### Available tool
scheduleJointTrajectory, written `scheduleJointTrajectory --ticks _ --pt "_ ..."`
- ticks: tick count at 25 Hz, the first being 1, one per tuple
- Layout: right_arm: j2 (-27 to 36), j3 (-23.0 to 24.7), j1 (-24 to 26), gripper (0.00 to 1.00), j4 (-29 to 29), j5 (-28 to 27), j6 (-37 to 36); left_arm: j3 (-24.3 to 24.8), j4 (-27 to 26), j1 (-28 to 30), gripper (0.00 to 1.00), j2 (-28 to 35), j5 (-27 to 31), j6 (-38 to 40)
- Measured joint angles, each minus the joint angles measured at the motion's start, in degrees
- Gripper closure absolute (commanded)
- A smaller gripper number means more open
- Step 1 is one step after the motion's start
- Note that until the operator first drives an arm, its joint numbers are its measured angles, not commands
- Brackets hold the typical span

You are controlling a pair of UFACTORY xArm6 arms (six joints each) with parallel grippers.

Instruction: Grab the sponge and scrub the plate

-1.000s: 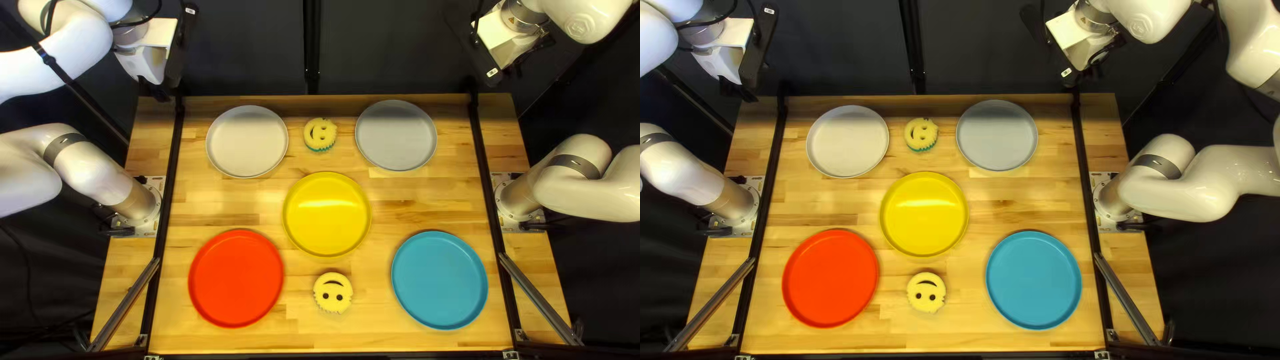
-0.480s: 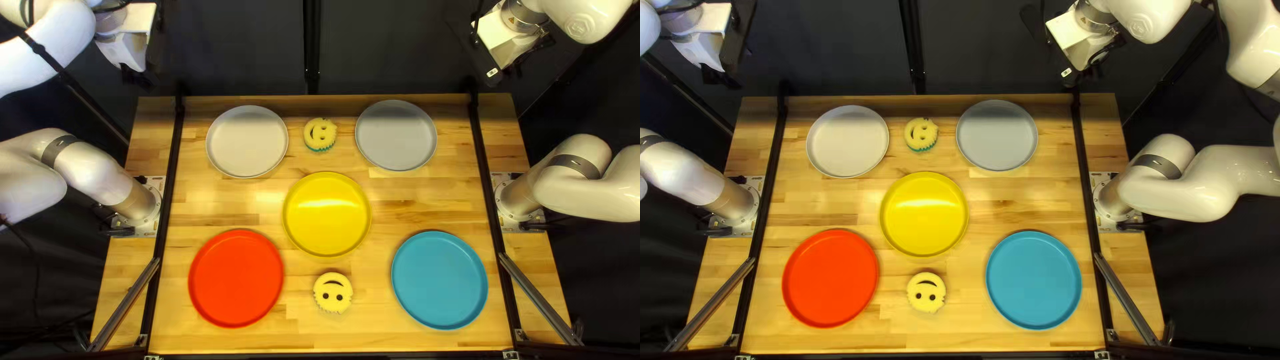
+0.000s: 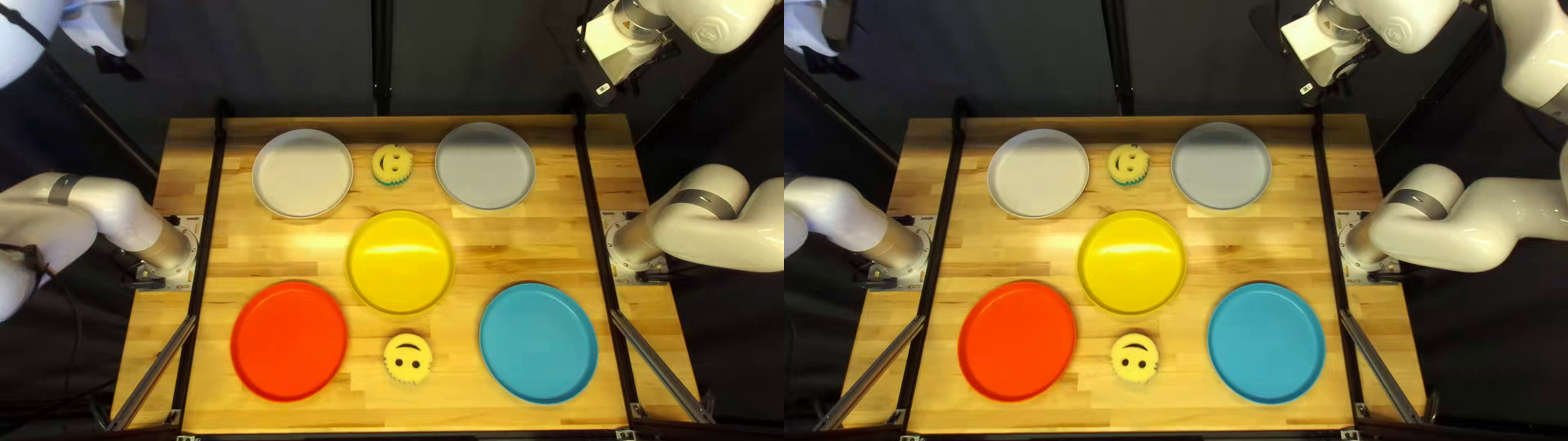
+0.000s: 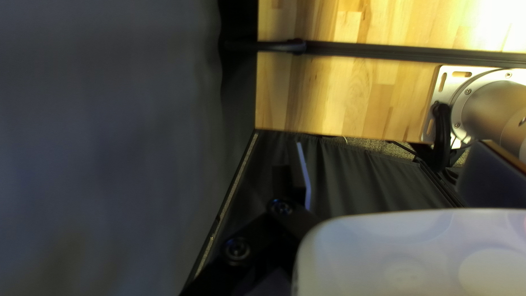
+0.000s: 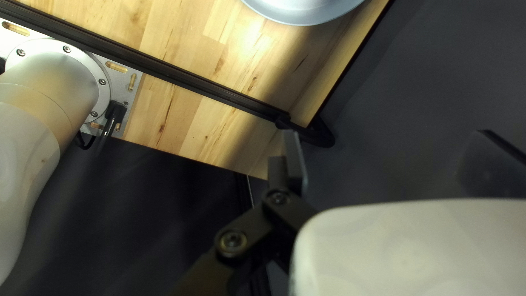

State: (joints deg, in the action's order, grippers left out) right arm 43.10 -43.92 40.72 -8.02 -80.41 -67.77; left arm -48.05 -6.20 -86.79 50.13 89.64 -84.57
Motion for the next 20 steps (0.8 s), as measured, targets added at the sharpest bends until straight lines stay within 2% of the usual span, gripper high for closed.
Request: scheduleJointTrajectory --ticks 9,14,20 --pt "-0.13 0.52 -0.37 0.00 -0.28 0.69 0.55 -0.01 -0.03 -0.02 0.00 0.01 0.02 -0.04" --pt "-6.73 2.76 -4.75 0.00 -1.26 9.23 7.05 -0.01 -0.03 -0.02 0.00 0.01 0.02 -0.04" --pt "-18.23 1.80 -9.96 0.00 -2.11 21.09 11.22 -0.01 -0.03 -0.02 0.00 0.01 0.02 -0.04"
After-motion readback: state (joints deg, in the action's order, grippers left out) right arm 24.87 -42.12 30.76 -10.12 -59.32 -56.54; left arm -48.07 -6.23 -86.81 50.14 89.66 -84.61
